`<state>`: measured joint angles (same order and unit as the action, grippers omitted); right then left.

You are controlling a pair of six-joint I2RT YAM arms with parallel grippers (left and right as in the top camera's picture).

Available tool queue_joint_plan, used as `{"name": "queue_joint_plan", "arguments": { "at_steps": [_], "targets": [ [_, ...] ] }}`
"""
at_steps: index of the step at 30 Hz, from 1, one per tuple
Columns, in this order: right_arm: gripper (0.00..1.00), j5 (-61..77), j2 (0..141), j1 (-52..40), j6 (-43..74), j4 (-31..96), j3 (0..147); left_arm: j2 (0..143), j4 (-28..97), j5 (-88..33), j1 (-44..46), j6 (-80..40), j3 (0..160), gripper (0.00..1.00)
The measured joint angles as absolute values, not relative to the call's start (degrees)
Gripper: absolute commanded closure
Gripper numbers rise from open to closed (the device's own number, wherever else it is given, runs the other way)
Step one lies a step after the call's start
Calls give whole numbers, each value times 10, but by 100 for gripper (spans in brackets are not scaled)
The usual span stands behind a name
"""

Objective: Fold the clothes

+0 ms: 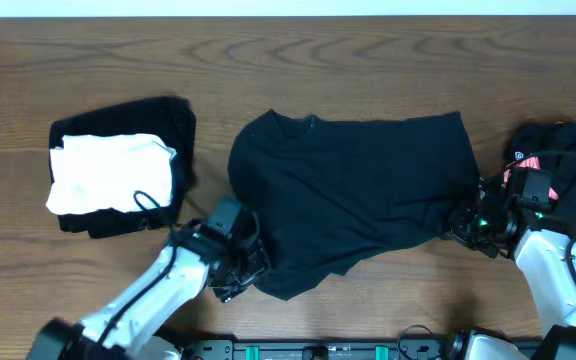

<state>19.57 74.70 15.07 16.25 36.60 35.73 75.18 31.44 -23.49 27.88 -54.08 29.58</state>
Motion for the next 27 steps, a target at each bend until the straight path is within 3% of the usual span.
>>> {"name": "queue_joint_plan", "arguments": {
  "at_steps": [5, 7, 10, 11, 18, 27],
  "targets": [
    [99, 196, 747, 151, 163, 366, 357, 793, 277, -279, 277, -554, 309, 52],
    [99, 196, 747, 151, 163, 365, 357, 802, 269, -287, 277, -554, 309, 65],
    [99, 196, 747, 151, 163, 363, 358, 808, 264, -290, 277, -553, 306, 91],
    [99, 196, 747, 151, 163, 361, 358, 810, 263, -291, 277, -550, 305, 94],
    [99, 196, 747, 151, 159, 361, 358, 810, 277, -289, 277, -513, 307, 94],
    [99, 196, 726, 150, 153, 455, 370, 688, 459, -225, 277, -452, 415, 94]
  ]
}}
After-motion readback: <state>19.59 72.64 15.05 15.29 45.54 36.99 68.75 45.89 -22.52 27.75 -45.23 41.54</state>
